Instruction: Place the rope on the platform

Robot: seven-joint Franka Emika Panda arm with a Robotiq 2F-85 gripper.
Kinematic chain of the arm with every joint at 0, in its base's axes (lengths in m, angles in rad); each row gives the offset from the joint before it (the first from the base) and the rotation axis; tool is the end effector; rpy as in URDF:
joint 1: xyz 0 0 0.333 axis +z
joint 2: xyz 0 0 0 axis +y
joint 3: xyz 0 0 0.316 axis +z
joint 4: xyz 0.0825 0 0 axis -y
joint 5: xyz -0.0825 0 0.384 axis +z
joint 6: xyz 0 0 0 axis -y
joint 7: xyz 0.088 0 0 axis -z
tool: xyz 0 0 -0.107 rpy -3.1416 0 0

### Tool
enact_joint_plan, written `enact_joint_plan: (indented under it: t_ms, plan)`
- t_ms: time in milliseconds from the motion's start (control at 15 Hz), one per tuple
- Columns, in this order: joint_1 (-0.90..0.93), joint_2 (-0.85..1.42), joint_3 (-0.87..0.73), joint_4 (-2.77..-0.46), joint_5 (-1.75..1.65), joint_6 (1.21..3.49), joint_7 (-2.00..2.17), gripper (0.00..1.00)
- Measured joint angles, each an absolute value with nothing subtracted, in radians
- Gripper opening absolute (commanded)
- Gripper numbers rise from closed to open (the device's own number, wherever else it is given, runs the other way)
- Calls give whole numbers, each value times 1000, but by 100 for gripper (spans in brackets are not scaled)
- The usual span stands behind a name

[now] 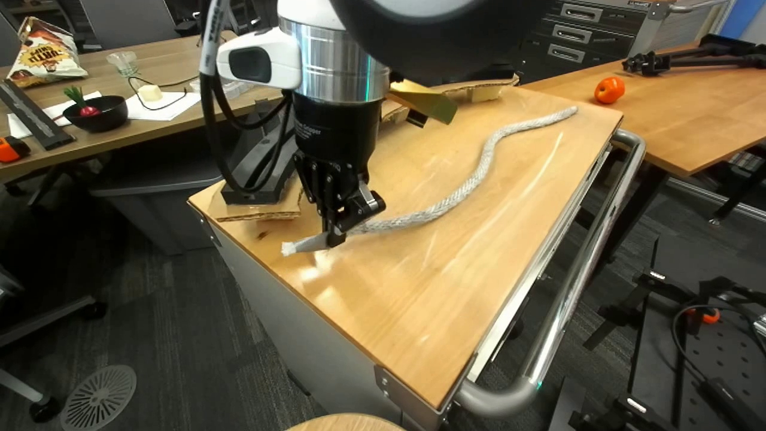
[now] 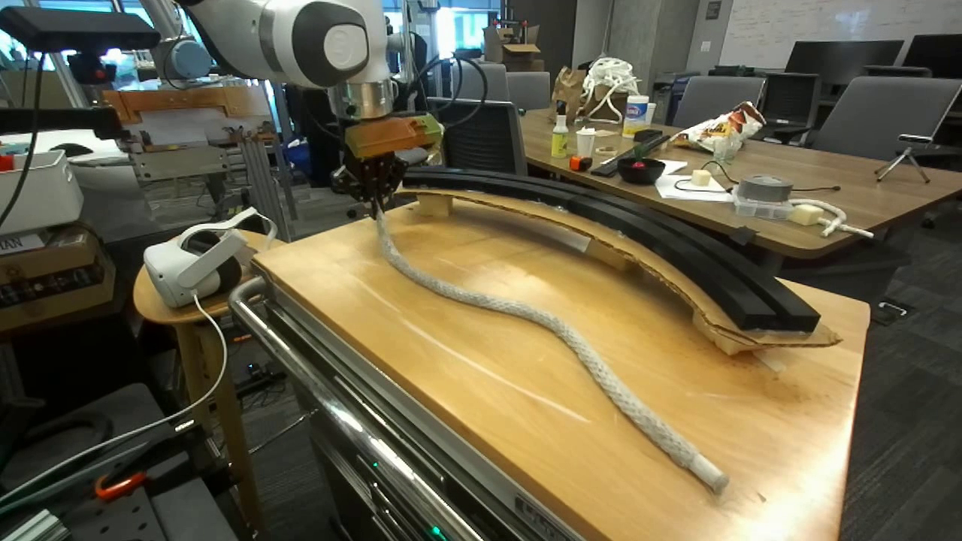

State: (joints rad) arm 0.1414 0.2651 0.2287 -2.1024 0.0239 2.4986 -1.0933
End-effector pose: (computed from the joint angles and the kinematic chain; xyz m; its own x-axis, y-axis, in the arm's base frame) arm 0.5524 0.2108 0.3088 0.1302 0.9829 0.1300 0.9862 -0.1420 0.0855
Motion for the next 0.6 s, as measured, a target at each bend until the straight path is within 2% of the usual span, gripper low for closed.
enact_joint_plan:
  t_ms: [267, 600]
  plan:
    - [191, 181, 206, -2118, -271, 2525, -869, 2]
    - [208, 206, 150, -2019, -686, 2487, -710, 2]
